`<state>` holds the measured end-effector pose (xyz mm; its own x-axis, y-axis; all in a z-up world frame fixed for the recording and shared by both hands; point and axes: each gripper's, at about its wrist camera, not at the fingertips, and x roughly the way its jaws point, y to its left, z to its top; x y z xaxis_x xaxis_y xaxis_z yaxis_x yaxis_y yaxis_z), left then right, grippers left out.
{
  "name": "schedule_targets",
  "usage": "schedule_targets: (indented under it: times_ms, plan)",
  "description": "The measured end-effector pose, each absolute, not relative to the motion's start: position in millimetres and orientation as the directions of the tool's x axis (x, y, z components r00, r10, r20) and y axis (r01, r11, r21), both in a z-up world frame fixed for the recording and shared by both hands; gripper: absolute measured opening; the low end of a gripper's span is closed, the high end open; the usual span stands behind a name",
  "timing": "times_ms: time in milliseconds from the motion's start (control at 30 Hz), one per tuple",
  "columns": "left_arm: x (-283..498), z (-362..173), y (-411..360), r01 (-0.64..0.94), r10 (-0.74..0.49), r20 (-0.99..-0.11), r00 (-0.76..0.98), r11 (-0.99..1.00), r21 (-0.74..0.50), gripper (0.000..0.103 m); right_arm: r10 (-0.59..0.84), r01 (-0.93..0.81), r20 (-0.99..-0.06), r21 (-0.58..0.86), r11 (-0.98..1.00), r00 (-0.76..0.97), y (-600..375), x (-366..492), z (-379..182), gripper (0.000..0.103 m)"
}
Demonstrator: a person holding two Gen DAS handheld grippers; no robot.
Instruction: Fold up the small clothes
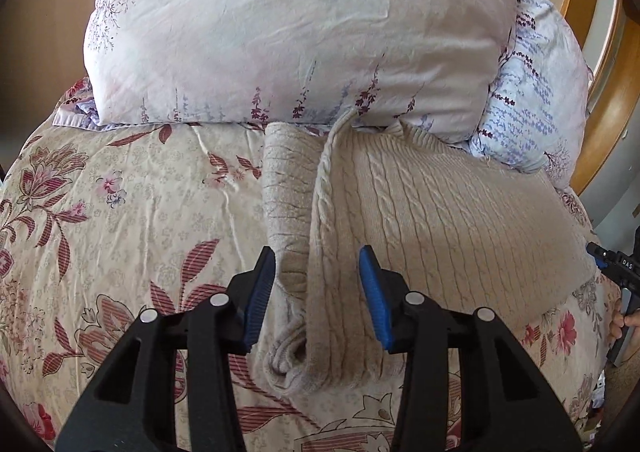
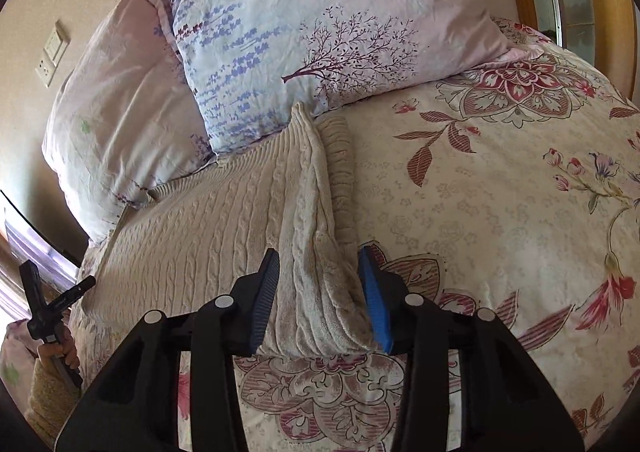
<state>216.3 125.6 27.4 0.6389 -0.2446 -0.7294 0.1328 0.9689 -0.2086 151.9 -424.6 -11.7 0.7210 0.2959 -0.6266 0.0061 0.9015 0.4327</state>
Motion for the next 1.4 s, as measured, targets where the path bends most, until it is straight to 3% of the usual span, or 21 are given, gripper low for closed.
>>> schedule_targets:
  times_ms: [33, 100, 333, 367, 400, 433, 767, 1067, 1233, 1267, 1300, 1400]
  plan:
    - [216, 25, 124, 0.134, -0.24, -0.734, 0.636, 0.97, -0.202, 0.043, 0.297, 0.004, -0.632, 0.429, 0.903, 0.716, -423, 153, -14, 0.03]
    - [215, 24, 120, 0.134, -0.223, -0.735, 0.64, 0.975, -0.179, 0.037, 0.278, 0.006, -0.639, 0.405, 0.914, 0.717, -420, 152, -14, 0.025]
    - [210, 21, 106, 0.164, -0.191, -0.728, 0.659, 0.98, -0.108, 0.033, 0.261, -0.027, -0.638, 0.353, 0.935, 0.724, -408, 151, -9, 0.025]
    - [211, 20, 104, 0.167, -0.189, -0.728, 0.659, 0.98, -0.104, 0.027, 0.26, -0.032, -0.64, 0.345, 0.938, 0.723, -405, 152, -10, 0.025]
    - [210, 19, 102, 0.17, -0.185, -0.729, 0.659, 0.981, -0.095, 0.019, 0.255, -0.037, -0.639, 0.333, 0.942, 0.725, -402, 152, -9, 0.017]
    - [210, 19, 101, 0.172, -0.181, -0.728, 0.661, 0.981, -0.088, 0.017, 0.247, -0.041, -0.64, 0.318, 0.947, 0.728, -399, 152, -8, 0.008]
    - [196, 30, 130, 0.189, -0.314, -0.693, 0.649, 0.949, -0.253, 0.008, 0.245, -0.025, -0.573, 0.364, 0.931, 0.782, -412, 129, 9, 0.007]
    - [203, 13, 139, 0.167, -0.335, -0.716, 0.613, 0.94, -0.296, 0.009, 0.172, 0.102, -0.669, 0.349, 0.931, 0.723, -418, 136, -23, 0.007]
    - [204, 17, 130, 0.171, -0.296, -0.732, 0.613, 0.955, -0.243, 0.015, 0.153, 0.115, -0.686, 0.328, 0.938, 0.711, -413, 135, -19, 0.008]
    - [203, 20, 130, 0.171, -0.297, -0.731, 0.614, 0.955, -0.243, 0.023, 0.154, 0.115, -0.687, 0.329, 0.937, 0.71, -413, 134, -18, 0.008]
    - [202, 23, 130, 0.167, -0.293, -0.728, 0.62, 0.956, -0.243, 0.037, 0.153, 0.115, -0.685, 0.329, 0.937, 0.712, -413, 133, -16, 0.008]
    - [194, 38, 129, 0.151, -0.255, -0.695, 0.672, 0.966, -0.208, 0.054, 0.128, 0.098, -0.639, 0.307, 0.947, 0.759, -408, 125, 0, 0.02]
